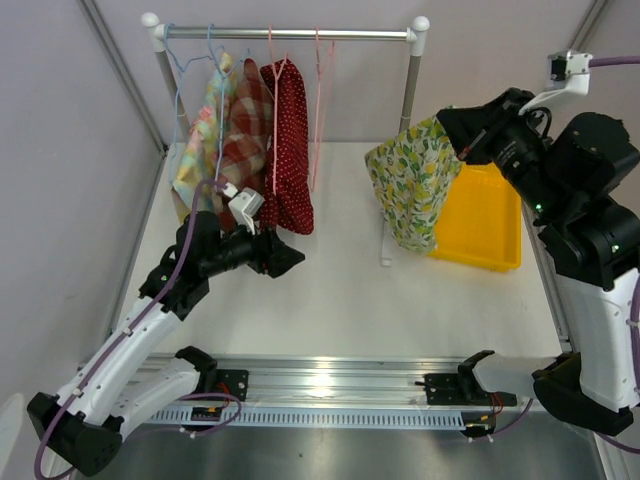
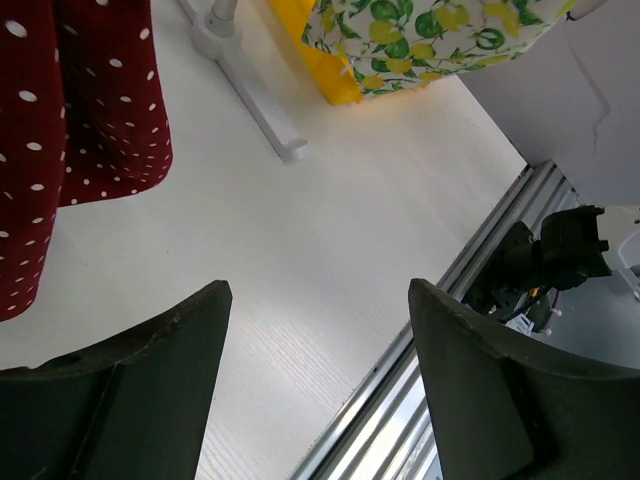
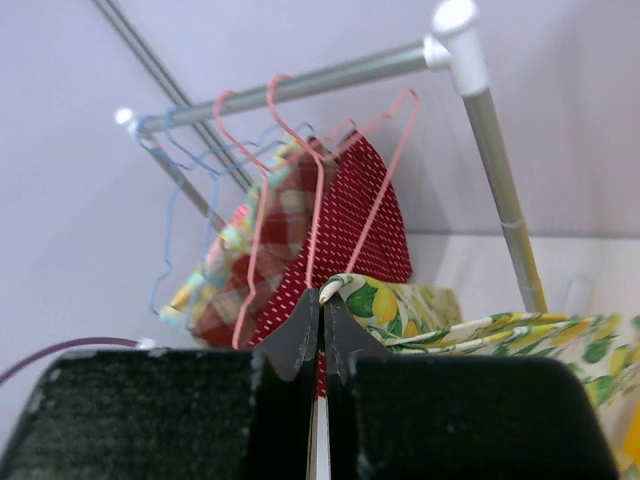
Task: Place the skirt on the hanger
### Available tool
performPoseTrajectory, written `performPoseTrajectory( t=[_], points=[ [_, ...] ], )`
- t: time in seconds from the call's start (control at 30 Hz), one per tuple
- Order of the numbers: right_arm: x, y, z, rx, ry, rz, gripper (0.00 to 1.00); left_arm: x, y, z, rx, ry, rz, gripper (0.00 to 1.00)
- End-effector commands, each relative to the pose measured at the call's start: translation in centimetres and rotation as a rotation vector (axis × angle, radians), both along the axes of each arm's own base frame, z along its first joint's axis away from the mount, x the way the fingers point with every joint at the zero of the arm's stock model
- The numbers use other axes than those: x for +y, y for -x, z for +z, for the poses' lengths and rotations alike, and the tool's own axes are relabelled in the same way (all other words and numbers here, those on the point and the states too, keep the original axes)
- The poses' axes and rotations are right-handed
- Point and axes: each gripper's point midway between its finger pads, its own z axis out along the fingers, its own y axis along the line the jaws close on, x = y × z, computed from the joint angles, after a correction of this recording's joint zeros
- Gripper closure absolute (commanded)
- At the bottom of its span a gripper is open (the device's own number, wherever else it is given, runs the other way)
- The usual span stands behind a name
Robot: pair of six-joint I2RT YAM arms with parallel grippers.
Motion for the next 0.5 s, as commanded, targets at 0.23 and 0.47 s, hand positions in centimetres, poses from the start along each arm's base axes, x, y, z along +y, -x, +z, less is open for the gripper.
performPoseTrajectory(
  t=[0.23, 0.47],
  points=[
    [0.9, 5.6, 5.7, -0.152, -0.075, 0.197, 1.0, -1.6, -0.3, -0.7, 0.006, 0.054, -0.038, 0.22],
    [2.9, 2.9, -3.1, 0.082, 0.004, 0.218, 1.0, -1.7, -0.3, -1.6, 0.036, 0.065, -0.017, 0.22]
  ],
)
